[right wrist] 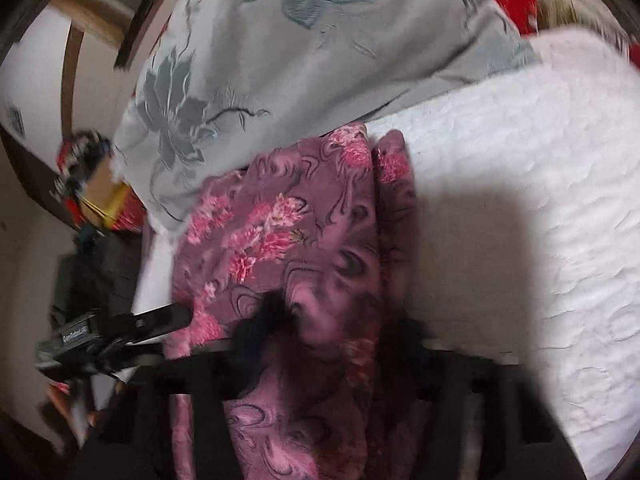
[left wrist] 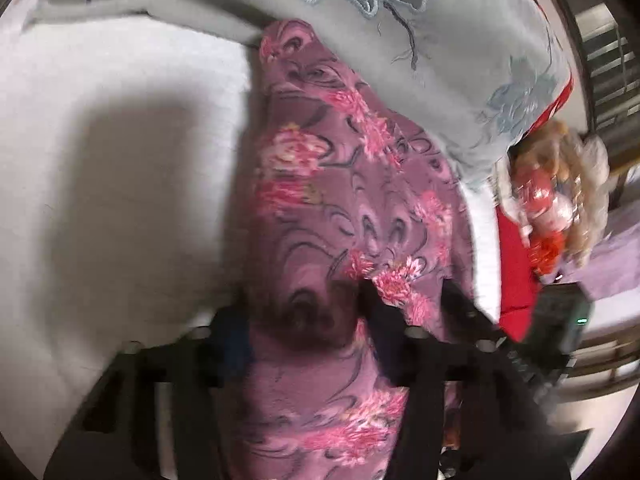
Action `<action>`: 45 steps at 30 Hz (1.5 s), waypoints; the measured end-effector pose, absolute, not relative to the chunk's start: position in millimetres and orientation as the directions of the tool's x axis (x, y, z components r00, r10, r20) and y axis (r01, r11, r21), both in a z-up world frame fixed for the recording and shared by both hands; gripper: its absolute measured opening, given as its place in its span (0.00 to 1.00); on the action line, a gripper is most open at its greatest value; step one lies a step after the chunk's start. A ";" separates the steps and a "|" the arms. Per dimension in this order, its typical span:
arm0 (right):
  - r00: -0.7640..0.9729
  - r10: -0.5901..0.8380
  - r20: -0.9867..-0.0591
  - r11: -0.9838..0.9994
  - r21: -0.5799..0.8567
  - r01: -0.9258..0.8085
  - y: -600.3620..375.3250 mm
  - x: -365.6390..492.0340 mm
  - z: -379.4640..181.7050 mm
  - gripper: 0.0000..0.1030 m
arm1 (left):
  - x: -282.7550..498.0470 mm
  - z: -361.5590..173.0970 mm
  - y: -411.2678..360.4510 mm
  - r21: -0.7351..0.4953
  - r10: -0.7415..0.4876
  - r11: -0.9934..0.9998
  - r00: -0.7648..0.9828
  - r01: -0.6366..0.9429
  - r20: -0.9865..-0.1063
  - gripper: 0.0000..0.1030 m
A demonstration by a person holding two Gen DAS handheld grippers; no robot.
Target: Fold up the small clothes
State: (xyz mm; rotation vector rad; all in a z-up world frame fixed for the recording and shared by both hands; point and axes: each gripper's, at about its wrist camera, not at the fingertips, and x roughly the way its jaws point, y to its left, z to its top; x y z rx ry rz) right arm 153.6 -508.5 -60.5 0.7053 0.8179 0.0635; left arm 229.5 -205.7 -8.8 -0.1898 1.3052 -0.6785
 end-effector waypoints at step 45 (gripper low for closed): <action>0.659 0.160 -0.735 0.955 0.283 0.084 -354.3 134.4 -18.7 0.32 | 196.9 -15.8 -124.4 -0.121 -0.268 0.909 0.337 0.398 -0.903 0.70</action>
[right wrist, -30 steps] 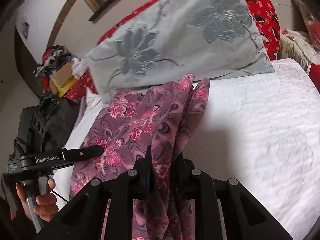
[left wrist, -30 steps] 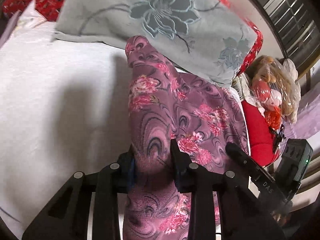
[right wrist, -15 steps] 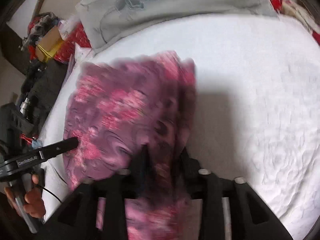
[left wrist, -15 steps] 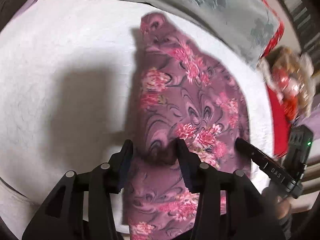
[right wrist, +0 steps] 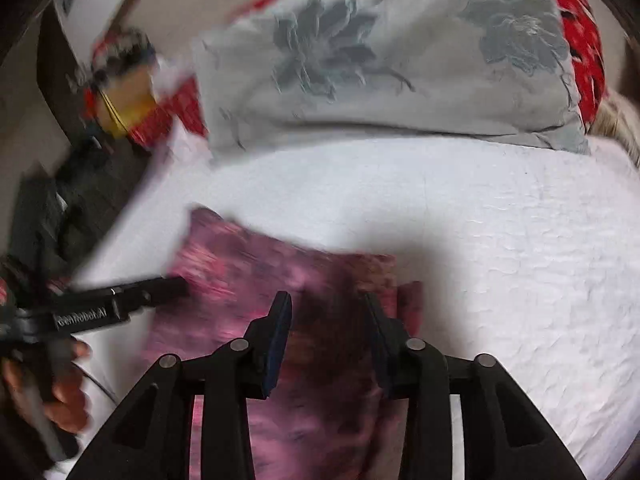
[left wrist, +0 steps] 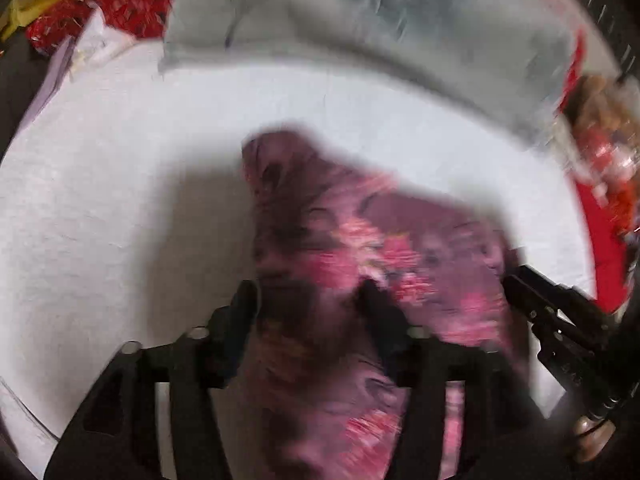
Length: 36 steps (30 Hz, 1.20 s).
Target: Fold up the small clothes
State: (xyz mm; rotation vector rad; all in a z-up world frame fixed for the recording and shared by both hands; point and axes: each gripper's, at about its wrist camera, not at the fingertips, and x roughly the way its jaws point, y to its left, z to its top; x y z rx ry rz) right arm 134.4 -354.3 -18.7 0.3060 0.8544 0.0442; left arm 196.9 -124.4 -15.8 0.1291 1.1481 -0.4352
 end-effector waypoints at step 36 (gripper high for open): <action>0.528 0.117 -0.841 0.983 0.174 0.059 -331.0 -14.8 -62.3 0.71 | 44.3 -36.7 -47.6 0.001 -0.196 0.885 0.374 0.466 -0.906 0.81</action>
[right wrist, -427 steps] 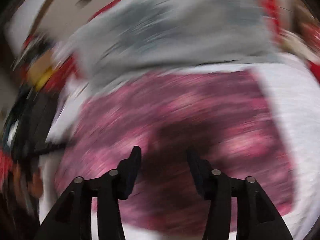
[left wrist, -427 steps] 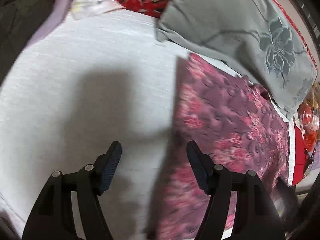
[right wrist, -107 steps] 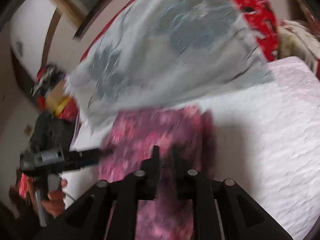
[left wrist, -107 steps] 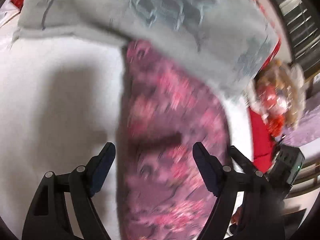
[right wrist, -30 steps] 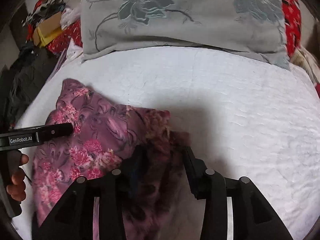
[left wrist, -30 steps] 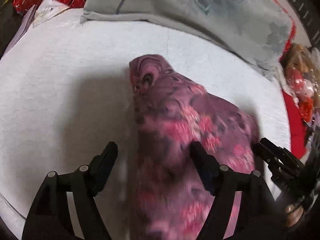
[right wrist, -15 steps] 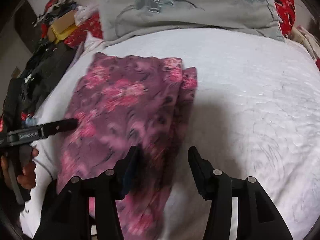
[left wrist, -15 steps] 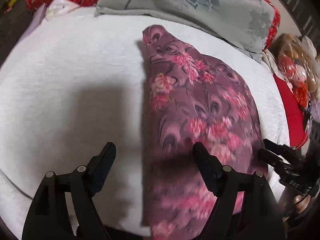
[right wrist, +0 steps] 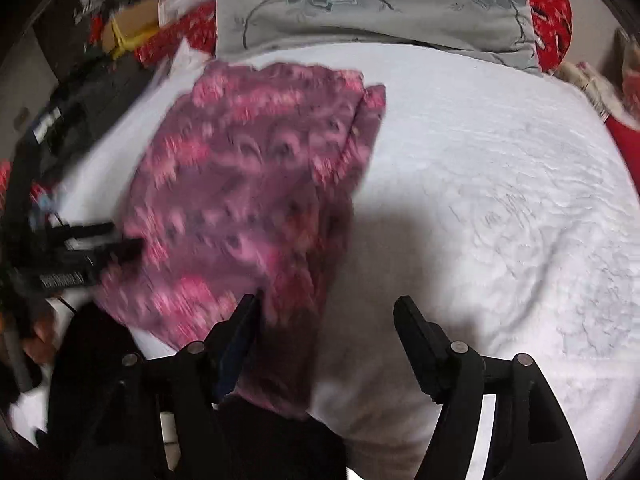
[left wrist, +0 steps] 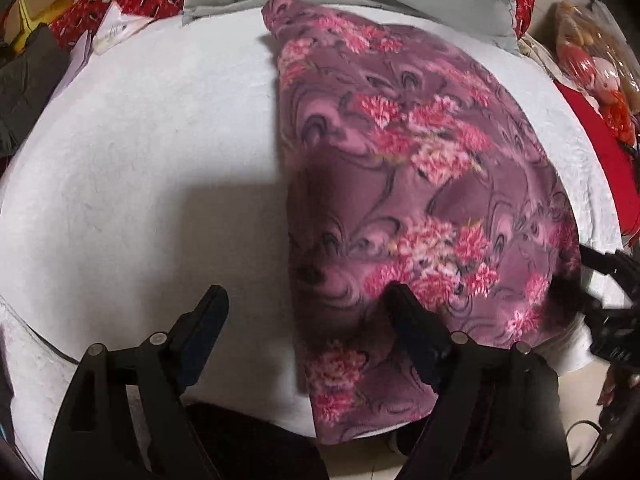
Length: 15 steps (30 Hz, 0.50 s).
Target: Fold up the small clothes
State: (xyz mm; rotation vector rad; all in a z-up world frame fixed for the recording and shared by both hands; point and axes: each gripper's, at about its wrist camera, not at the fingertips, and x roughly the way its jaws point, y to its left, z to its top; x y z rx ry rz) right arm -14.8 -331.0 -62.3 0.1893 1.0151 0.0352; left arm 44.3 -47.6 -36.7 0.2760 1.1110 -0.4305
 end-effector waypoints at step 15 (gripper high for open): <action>0.640 0.083 -0.764 0.982 0.171 0.076 -324.2 -8.2 -30.8 0.74 | 63.3 -7.4 -49.9 -0.069 -0.276 0.886 0.400 0.459 -0.874 0.81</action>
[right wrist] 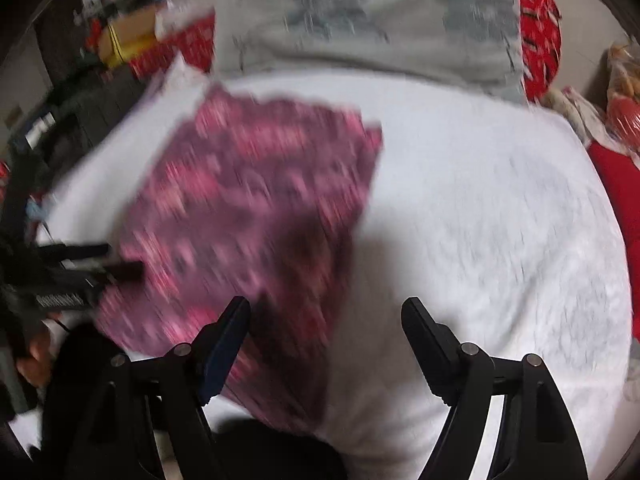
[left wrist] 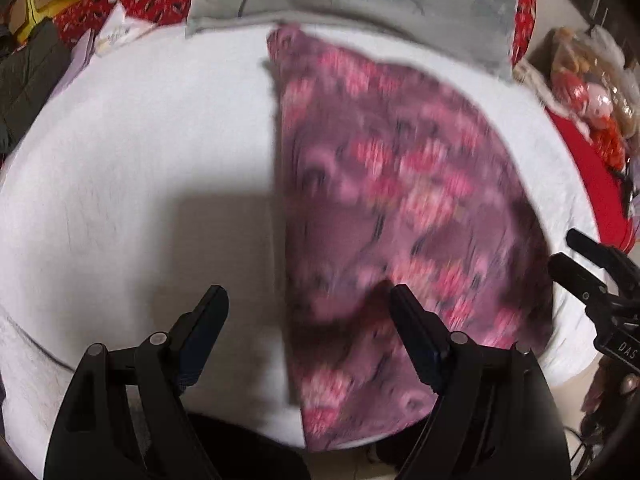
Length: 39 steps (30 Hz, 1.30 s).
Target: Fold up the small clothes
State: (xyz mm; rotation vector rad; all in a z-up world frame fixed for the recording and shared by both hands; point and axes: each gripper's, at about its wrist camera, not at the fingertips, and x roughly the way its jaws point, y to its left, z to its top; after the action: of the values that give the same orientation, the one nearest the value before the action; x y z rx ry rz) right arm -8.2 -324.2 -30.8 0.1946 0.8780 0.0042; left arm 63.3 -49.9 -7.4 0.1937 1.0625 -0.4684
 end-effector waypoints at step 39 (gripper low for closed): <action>0.661 0.158 -0.734 0.943 0.312 0.120 -367.1 112.4 -20.5 0.65 | 162.4 5.7 -96.4 -0.080 -0.254 0.928 0.458 0.365 -0.852 0.96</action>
State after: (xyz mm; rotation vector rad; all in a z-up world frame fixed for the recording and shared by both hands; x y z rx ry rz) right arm 112.4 -367.1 -20.5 0.3506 0.8533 0.0219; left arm 162.4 -96.4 5.7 0.1197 1.0273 -0.3819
